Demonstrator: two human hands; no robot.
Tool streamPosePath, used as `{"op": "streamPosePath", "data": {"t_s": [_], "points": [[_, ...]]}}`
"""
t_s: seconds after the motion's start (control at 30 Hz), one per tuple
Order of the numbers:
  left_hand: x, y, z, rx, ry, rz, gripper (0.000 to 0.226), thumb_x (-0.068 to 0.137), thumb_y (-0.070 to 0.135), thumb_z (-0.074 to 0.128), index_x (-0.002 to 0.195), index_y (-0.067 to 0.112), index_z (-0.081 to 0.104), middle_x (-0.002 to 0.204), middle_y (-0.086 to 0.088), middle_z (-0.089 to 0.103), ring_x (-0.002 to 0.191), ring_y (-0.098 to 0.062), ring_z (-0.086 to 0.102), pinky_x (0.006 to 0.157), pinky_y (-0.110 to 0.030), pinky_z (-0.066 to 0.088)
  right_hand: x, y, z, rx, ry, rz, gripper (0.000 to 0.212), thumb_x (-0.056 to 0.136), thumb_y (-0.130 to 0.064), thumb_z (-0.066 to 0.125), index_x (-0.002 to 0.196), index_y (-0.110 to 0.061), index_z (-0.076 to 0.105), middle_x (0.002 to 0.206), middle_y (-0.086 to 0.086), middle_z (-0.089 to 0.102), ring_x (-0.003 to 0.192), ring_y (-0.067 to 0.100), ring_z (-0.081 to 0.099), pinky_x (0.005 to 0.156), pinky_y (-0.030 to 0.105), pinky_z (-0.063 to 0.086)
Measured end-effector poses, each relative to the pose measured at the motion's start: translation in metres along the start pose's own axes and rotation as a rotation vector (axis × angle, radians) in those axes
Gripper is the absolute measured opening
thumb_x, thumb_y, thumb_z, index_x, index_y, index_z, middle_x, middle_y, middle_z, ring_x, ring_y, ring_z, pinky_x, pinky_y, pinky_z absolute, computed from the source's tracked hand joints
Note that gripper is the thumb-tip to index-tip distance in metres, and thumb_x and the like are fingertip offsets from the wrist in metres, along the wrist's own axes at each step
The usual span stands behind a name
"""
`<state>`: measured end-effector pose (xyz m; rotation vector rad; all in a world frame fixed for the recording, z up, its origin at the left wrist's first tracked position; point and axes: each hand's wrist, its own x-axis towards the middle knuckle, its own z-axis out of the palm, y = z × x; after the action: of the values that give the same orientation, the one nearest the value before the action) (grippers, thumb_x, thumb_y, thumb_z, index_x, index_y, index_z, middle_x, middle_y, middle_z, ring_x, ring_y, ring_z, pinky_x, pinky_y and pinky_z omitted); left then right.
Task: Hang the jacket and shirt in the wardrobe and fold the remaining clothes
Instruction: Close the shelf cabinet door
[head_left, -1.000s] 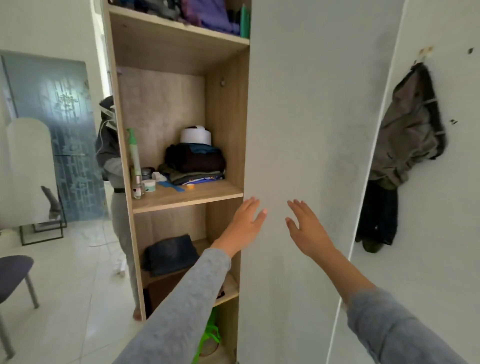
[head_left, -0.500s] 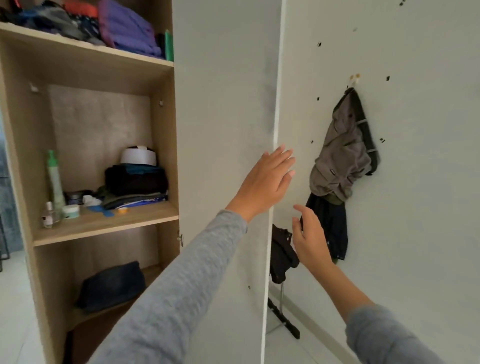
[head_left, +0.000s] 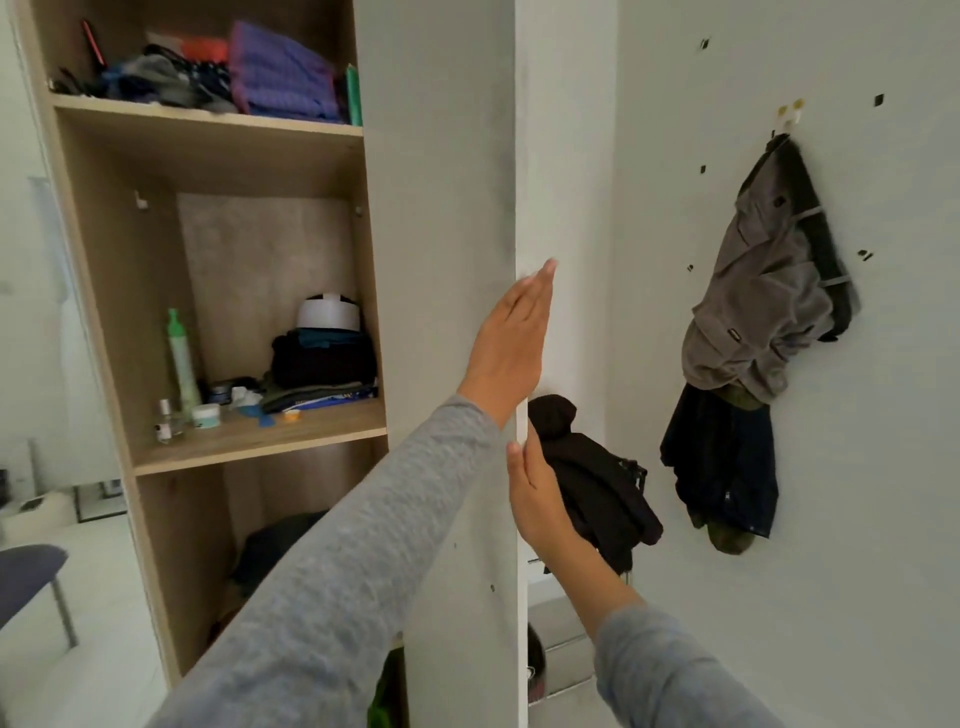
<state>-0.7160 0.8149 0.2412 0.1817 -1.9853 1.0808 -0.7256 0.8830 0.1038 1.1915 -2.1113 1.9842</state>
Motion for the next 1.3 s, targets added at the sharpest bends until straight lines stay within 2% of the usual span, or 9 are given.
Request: {"op": "streamPosePath", "data": {"t_s": [0.1,0.2,0.27,0.33,0.47,0.73,0.93,1.1,1.3], "points": [[-0.018,-0.018,-0.004,0.019,0.055,-0.011,0.060,0.092,0.011,0.031,0.146,-0.006,0.010,0.157,-0.015,0.010,0.146,-0.022,0.005,0.116,-0.035,-0.001,-0.008,-0.003,0.016,0.062,-0.038,-0.045,0.053,0.102,-0.036,0.026,0.151,-0.023,0.012,0.149,0.007,0.037,0.135,0.013,0.037,0.114,0.036,0.031],[-0.043,-0.044,-0.006,0.003,0.086,-0.042,0.060,0.093,0.010,0.028,0.146,-0.007,0.005,0.157,-0.017,0.007,0.146,-0.025,0.004,0.120,-0.035,0.004,-0.014,-0.011,0.041,0.085,-0.118,-0.119,0.051,0.100,-0.040,0.026,0.147,-0.029,0.010,0.156,-0.008,0.017,0.142,0.001,0.015,0.118,0.028,0.016],[-0.060,-0.063,-0.011,0.007,0.065,-0.061,0.060,0.094,0.012,0.026,0.146,-0.007,0.003,0.157,-0.017,0.004,0.146,-0.026,0.002,0.120,-0.036,0.005,-0.018,-0.015,0.064,0.080,-0.141,-0.196,0.056,0.096,-0.051,0.024,0.147,-0.035,0.008,0.157,-0.015,0.011,0.142,-0.004,0.010,0.118,0.027,0.013],[-0.080,-0.087,-0.017,0.035,0.058,-0.089,0.059,0.095,0.014,0.026,0.147,-0.006,0.006,0.157,-0.017,0.006,0.146,-0.026,0.004,0.119,-0.036,0.004,-0.021,-0.021,0.092,0.085,-0.169,-0.263,0.052,0.096,-0.048,0.023,0.144,-0.043,0.002,0.156,-0.021,0.005,0.142,-0.006,0.005,0.117,0.023,0.009],[-0.121,-0.138,-0.019,0.073,0.005,-0.128,0.057,0.099,0.020,0.027,0.147,-0.005,0.009,0.157,-0.018,0.007,0.146,-0.027,0.004,0.118,-0.036,0.001,-0.026,-0.032,0.149,0.074,-0.214,-0.357,0.059,0.097,-0.043,0.021,0.148,-0.031,-0.006,0.157,-0.018,-0.008,0.142,-0.007,-0.004,0.115,0.014,0.002],[-0.188,-0.225,0.013,0.115,-0.148,-0.200,0.055,0.102,0.021,0.020,0.145,-0.004,-0.004,0.157,-0.019,-0.003,0.145,-0.031,-0.005,0.119,-0.040,0.009,-0.010,-0.043,0.247,-0.097,-0.288,-0.488,0.059,0.102,-0.037,0.023,0.142,-0.032,-0.020,0.148,-0.022,-0.031,0.138,-0.008,-0.021,0.104,0.001,-0.011],[-0.219,-0.286,0.057,0.080,-0.117,-0.192,0.057,0.097,0.016,0.031,0.145,-0.005,0.010,0.155,-0.022,0.009,0.145,-0.032,0.007,0.118,-0.042,0.018,0.035,-0.050,0.308,-0.187,-0.203,-0.575,0.062,0.101,-0.030,0.035,0.147,-0.023,-0.005,0.154,-0.014,-0.012,0.138,-0.010,-0.013,0.106,0.002,-0.006],[-0.244,-0.326,0.100,0.039,-0.024,-0.191,0.054,0.096,0.020,0.023,0.145,-0.004,0.022,0.154,-0.020,0.020,0.144,-0.029,0.017,0.117,-0.040,0.021,0.090,-0.069,0.356,-0.149,0.020,-0.550,0.052,0.097,-0.019,0.046,0.145,-0.015,0.025,0.151,0.003,0.022,0.137,0.014,0.026,0.112,0.025,0.026],[-0.257,-0.347,0.146,-0.126,0.026,-0.296,0.059,0.090,0.009,0.032,0.145,-0.005,0.020,0.155,-0.020,0.017,0.145,-0.028,0.013,0.117,-0.041,0.022,0.133,-0.082,0.388,-0.192,0.104,-0.566,0.051,0.095,-0.015,0.047,0.143,-0.013,0.029,0.148,0.003,0.026,0.135,0.015,0.028,0.111,0.025,0.028]]}}
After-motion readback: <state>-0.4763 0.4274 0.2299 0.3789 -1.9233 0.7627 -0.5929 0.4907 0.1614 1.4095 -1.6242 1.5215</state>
